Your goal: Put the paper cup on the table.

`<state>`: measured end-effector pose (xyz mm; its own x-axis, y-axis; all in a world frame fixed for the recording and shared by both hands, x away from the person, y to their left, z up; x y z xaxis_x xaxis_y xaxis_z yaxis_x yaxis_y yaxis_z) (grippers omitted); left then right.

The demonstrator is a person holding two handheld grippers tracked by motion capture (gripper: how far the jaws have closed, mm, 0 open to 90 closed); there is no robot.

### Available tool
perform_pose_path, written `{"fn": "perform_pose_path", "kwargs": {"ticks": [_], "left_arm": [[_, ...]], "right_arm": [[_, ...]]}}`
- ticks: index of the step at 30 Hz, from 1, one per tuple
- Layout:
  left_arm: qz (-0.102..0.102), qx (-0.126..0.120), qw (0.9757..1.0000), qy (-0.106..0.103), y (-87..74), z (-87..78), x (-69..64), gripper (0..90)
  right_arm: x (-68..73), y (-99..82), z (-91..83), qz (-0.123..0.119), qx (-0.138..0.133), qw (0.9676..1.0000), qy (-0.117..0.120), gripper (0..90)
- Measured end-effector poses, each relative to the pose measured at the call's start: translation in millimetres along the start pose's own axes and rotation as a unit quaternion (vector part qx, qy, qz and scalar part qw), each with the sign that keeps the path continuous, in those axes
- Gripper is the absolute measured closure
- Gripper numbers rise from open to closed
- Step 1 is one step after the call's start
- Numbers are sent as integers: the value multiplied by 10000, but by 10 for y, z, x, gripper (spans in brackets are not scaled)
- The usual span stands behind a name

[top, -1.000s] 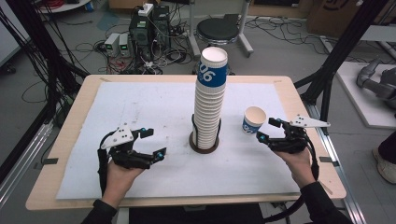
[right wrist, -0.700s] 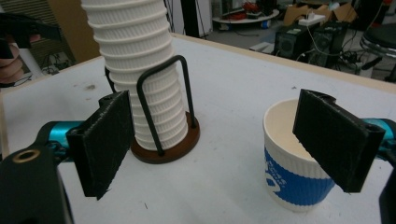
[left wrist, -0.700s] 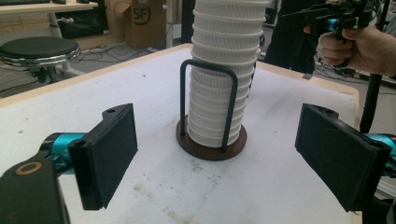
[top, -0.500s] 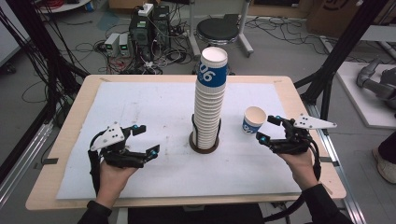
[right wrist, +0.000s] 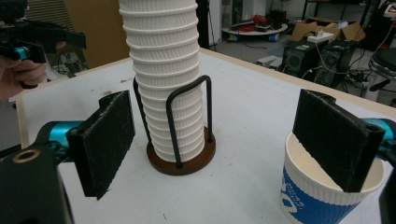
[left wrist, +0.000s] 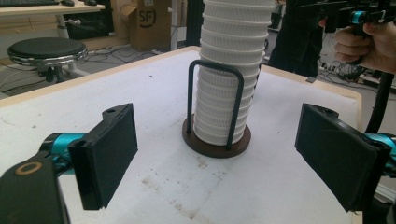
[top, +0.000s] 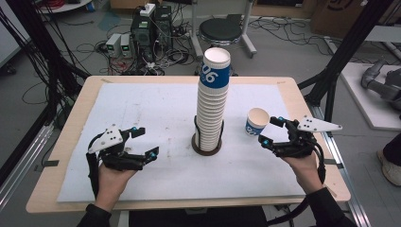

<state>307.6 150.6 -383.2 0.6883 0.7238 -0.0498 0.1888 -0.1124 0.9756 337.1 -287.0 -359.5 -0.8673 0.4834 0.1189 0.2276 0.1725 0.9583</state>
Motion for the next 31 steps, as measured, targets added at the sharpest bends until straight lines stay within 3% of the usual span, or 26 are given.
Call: {"fn": "perform_pose_path", "kwargs": {"ticks": [31], "left_arm": [[5, 66, 10000, 25, -20, 52, 1, 129]], "right_arm": [[-152, -96, -6, -45, -40, 10000, -46, 131]]}}
Point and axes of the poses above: each handheld gripper's, and its own axes: z roughly forward along the jaws, y roughly out of its top, x roughly to its left, the point moved 5 cm from there along z, roughly forward along the jaws, and after that the axes turned 9 degrees about y, right-handed, at the moved point
